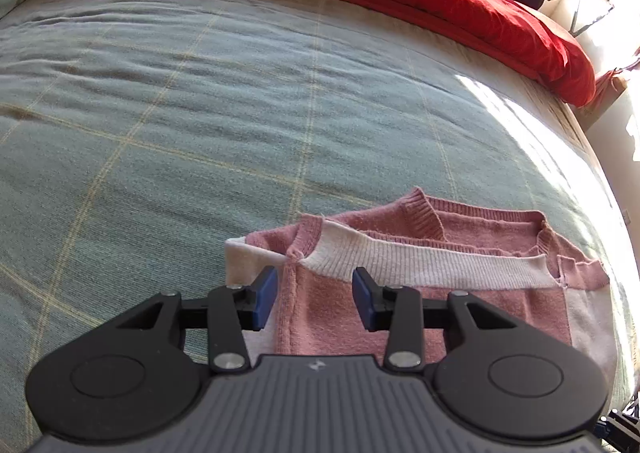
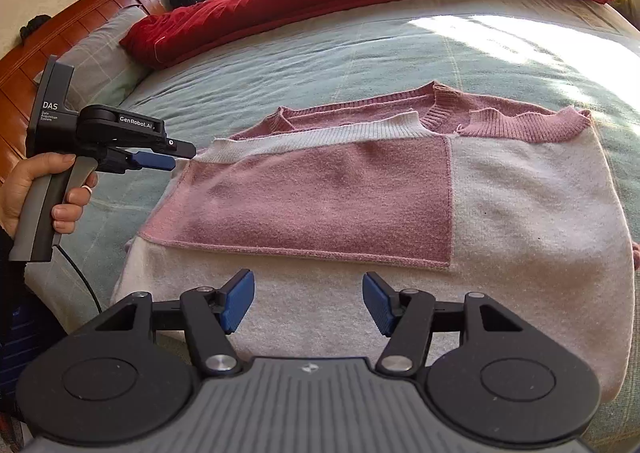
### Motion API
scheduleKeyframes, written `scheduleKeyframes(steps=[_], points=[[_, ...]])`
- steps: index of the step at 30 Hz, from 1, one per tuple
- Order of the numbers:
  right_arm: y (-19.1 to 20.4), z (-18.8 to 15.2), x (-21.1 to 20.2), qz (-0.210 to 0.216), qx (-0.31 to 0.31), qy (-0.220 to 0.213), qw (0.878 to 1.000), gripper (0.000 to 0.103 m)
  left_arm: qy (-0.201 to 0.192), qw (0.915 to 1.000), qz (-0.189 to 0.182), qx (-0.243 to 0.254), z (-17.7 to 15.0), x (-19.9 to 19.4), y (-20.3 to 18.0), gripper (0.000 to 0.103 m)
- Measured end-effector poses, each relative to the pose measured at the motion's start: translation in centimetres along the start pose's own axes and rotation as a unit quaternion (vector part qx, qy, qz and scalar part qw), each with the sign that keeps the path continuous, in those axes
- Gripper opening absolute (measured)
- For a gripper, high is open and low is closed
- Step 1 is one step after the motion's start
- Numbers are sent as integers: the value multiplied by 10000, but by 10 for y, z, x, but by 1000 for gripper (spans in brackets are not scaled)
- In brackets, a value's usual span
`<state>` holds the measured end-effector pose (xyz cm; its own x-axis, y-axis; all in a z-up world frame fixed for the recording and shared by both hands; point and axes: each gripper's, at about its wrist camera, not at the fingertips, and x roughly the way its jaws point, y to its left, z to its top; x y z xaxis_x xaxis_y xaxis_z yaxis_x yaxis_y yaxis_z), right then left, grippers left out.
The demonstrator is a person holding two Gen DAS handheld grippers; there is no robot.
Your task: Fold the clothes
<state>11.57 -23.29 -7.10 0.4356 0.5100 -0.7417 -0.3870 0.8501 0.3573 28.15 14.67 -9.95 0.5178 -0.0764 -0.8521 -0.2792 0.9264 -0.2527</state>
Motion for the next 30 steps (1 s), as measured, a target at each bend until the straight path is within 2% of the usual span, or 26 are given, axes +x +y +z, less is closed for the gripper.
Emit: scheduleKeyframes(steps=[4,9,11,14,15,16,17,20,24,30], points=[[-3,-2,3,95,110,-1,9999,65,226,9997,-33,-27,-1,18,9,40],[-8,-4,5,34,158,23,9999,65,-77,9991,-389,164,-5,18,6,40],[-10,-4,6,20,203,24,9998,65,-103,9981,-488,357,-6,19,0,41],[-12,-5,6,3,235,25,9997,65,-93,9979,-503,402,-9,27,3,37],[-13,-6,6,2,251,18,9997,65,-139,9979,-491,391,-10,27,5,32],[-13,-6,6,4,260,13,9997,65,-209,9979,-434,441,-12,25,5,15],[-14,-6,6,7,270,8,9996,65,-279,9977,-376,491,-14,23,5,9],[-17,-7,6,-6,314,-8,9995,65,-627,9949,-184,772,-16,5,-2,7],[-24,-8,1,-10,410,-79,9991,65,-814,9949,-286,523,-5,-19,6,7],[-35,-6,-5,-107,507,-183,9985,65,-335,9986,72,397,-7,14,11,8]])
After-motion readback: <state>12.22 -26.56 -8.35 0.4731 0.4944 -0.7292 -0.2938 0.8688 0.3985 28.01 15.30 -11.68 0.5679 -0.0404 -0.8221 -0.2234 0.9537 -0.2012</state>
